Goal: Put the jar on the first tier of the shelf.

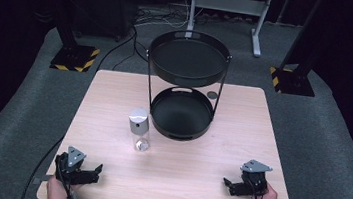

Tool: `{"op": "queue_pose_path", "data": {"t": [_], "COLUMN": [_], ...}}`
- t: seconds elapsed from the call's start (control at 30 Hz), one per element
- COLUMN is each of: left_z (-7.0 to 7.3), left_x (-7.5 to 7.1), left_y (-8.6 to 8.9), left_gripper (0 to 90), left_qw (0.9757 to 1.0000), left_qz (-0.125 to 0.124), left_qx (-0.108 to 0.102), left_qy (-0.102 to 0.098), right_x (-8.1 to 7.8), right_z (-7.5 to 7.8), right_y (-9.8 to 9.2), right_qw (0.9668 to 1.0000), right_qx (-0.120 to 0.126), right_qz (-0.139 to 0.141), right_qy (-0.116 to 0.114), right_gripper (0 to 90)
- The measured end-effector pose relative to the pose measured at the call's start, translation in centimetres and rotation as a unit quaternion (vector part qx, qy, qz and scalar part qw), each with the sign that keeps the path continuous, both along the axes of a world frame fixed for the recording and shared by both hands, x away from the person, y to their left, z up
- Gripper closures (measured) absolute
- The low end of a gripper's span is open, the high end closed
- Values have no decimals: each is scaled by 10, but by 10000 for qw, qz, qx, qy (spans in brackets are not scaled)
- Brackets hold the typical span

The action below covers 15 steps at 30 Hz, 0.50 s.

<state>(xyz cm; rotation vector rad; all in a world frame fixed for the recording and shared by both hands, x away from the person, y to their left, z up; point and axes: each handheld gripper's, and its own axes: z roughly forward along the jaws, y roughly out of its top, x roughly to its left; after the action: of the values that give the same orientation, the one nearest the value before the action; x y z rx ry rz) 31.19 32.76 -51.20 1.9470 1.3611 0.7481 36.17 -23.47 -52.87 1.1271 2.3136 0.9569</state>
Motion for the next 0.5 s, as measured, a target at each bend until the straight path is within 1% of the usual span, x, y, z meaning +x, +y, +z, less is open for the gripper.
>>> {"op": "queue_pose_path", "data": {"t": [0.07,0.1,0.2,0.33,0.4,0.5], "left_z": [1,1,2,2,2,2], "left_x": [-1,-2,-2,-3,-2,-1], "left_y": [0,-3,-6,-11,-15,-20], "left_gripper": [0,0,0,0,0,0], "left_qw": [10000,10000,10000,9998,9998,9997], "left_qz": [11,18,4,39,-4,-28], "left_qx": [-17,13,16,-29,19,-52], "left_qy": [-27,-49,-96,-179,-175,-224], "right_x": [1,1,2,2,3,3], "right_z": [0,0,0,0,0,0], "right_y": [0,0,-1,-1,-2,-2], "right_qw": [10000,10000,10000,10000,10000,10000], "right_qx": [-4,4,17,44,65,73], "right_qz": [-23,-32,-2,-1,7,-19], "right_qy": [-8,2,10,46,58,55], "right_gripper": [0,0,2,4,7,10]}}
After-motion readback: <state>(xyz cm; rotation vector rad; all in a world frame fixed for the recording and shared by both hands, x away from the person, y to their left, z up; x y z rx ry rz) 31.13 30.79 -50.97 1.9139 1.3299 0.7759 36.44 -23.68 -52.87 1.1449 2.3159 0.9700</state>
